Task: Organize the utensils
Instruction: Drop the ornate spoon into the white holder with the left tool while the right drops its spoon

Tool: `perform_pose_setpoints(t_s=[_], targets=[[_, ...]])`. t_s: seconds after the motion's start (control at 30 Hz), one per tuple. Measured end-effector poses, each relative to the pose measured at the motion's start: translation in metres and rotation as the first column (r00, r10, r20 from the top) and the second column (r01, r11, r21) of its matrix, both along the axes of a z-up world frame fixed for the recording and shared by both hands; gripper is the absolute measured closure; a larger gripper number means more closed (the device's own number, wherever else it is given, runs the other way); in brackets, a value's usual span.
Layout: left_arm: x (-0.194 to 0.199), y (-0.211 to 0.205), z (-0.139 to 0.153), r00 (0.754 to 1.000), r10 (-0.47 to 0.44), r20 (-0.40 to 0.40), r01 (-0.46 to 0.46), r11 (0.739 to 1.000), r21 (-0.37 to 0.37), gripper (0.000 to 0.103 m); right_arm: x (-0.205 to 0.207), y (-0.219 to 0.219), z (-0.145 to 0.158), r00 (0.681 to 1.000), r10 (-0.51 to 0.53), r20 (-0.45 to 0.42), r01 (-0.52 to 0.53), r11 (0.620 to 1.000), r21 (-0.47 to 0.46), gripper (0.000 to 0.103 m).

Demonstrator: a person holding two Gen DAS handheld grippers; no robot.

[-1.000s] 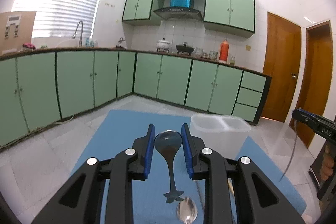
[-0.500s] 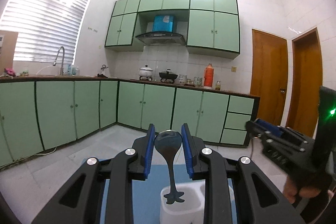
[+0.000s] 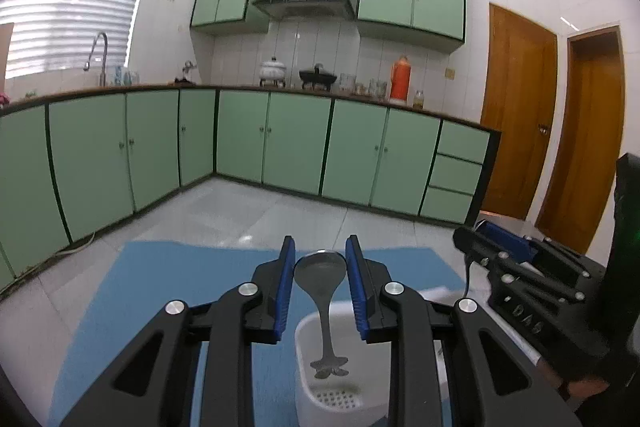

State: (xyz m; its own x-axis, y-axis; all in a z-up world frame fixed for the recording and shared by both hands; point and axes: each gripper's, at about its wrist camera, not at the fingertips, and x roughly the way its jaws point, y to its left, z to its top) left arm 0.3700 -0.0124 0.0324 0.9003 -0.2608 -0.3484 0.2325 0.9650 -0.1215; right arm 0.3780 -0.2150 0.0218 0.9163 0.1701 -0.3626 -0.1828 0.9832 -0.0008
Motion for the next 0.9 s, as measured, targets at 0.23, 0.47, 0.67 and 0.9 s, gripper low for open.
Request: perform_pose_setpoints(t_s=[0.23,0.47,0.67,0.9], targets=[[-0.010,0.003,-0.011,1.000,-0.003,-0.031,0.003,1.000,0.006,0.066,-0.020,0.006,-0.004,1.000,0.003,0.019,-0.004,1.000,0.010,0.059],[-0.044,0.016,-0.005,1.000,0.018,-0.024,-0.018,1.000,0.003,0.042,-0.054,-0.006,0.005,0.998,-0.030,0.049,0.028,0.999,0.031,0.045],[-0.085,0.032,-0.021,0.990,0.066,-0.124,-0.061,0.997,0.041,0.020,-0.105,-0.020,-0.004,0.997,-0.080,0.021,0.080,0.997,0.022,0.035],[-0.120,0.031,-0.068,0.953,0.098,-0.287,-0.070,0.992,0.108,0.017,-0.149,-0.034,-0.034,0.986,-0.141,-0.083,0.144,0.989,0.023,0.034]])
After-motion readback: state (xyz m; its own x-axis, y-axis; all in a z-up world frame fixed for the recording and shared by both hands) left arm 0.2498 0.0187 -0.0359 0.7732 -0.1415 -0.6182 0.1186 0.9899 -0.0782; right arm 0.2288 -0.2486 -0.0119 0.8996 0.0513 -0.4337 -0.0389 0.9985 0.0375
